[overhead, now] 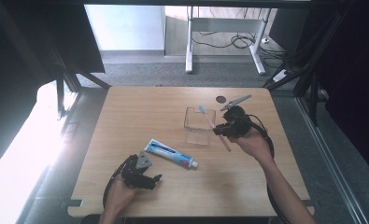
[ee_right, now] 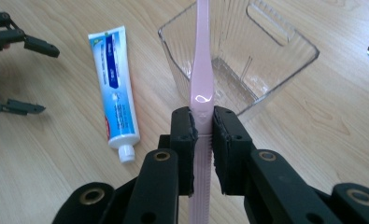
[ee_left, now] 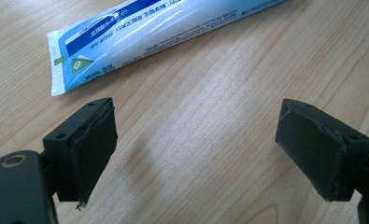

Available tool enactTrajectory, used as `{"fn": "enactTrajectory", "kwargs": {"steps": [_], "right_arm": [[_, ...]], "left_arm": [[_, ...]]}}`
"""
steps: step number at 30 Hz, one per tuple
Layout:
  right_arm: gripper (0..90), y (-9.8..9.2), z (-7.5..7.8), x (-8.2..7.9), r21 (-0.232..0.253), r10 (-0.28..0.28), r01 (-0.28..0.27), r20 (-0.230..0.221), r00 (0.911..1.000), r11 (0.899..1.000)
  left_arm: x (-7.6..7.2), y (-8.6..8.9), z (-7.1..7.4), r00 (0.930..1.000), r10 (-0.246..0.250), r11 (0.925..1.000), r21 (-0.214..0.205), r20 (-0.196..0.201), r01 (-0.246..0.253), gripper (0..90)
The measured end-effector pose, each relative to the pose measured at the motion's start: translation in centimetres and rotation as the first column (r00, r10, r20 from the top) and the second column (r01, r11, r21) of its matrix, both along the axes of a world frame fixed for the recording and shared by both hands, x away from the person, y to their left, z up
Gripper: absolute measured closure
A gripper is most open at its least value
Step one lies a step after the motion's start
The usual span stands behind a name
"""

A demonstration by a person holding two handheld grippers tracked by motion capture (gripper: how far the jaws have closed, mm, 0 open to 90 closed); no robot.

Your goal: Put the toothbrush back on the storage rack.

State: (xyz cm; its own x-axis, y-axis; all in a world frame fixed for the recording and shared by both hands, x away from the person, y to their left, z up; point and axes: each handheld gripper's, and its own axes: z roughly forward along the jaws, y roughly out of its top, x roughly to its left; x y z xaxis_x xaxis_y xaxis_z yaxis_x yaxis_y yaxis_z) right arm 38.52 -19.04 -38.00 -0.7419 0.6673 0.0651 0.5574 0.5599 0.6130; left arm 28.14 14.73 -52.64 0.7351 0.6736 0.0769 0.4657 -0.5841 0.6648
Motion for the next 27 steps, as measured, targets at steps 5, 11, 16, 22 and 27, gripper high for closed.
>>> {"fn": "enactTrajectory", "kwargs": {"steps": [5, 11, 16, 22, 27], "right_arm": [[79.4, 0.5, 0.2, 0.4, 0.017, -0.005, 0.005, 0.007, 1.0, 1.0], [79.4, 1.3, 0.4, 1.0, 0.036, -0.012, 0.011, 0.032, 0.9994, 0.999], [79.4, 1.9, 0.5, 1.6, 0.064, -0.024, 0.021, 0.044, 0.9988, 0.998], [79.4, 2.8, 0.5, 2.3, 0.096, -0.036, 0.03, 0.059, 0.9976, 0.995], [79.4, 3.7, 0.2, 2.8, 0.113, -0.04, 0.032, 0.068, 0.9969, 0.993]], "left_arm": [[0.0, 0.0, 0.0, 1.0, -0.003, 1.0, 0.001, -0.001, 0.003, 13.1], [0.0, -0.1, -0.1, 1.0, -0.005, 1.0, 0.001, -0.001, 0.005, 13.1], [0.0, -0.1, -0.1, 1.0, -0.006, 1.0, 0.001, -0.001, 0.006, 13.1], [0.0, -0.1, -0.1, 1.0, -0.007, 1.0, 0.005, -0.001, 0.007, 13.2], [0.0, -0.1, -0.1, 1.0, -0.01, 0.9999, 0.007, -0.002, 0.01, 13.2]]}}
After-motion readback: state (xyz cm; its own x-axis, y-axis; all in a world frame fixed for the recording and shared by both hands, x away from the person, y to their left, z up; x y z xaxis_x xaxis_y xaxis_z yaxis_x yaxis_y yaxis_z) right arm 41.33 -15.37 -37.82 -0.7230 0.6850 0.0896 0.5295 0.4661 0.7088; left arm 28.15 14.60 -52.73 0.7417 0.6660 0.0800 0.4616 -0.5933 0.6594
